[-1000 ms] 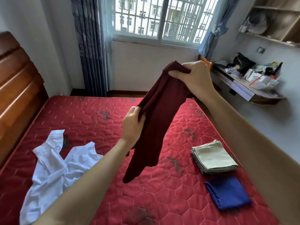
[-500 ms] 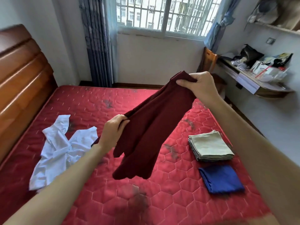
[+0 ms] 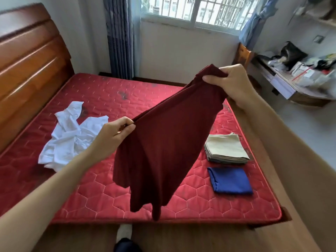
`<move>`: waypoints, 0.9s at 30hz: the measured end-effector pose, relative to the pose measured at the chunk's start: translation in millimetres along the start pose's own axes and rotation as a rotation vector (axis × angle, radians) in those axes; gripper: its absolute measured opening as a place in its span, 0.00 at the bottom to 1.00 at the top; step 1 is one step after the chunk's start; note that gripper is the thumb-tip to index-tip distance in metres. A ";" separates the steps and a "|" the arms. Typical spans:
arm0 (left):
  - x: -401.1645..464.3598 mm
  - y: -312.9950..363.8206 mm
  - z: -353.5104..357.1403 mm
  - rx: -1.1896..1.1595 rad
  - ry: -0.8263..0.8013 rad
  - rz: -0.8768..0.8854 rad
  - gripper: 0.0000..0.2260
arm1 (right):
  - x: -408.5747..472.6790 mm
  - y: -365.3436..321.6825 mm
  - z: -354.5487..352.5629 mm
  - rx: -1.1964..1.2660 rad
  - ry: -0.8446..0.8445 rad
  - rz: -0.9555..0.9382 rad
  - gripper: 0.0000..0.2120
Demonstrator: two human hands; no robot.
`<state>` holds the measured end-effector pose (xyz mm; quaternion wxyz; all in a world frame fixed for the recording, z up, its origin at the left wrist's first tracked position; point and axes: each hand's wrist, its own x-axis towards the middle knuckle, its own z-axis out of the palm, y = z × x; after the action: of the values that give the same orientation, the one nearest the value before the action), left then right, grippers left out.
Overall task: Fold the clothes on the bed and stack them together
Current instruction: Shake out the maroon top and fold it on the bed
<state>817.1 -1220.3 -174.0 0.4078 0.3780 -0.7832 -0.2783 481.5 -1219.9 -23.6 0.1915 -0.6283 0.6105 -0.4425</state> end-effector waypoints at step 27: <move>122.8 -509.0 296.3 0.040 -0.332 -0.692 0.04 | 231.1 585.2 329.3 -0.515 -0.643 0.367 0.15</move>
<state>704.5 -1567.7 -652.1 0.1496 0.5777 -0.6701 -0.4415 360.1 -1641.1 -582.3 0.2839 -0.6424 0.7116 -0.0172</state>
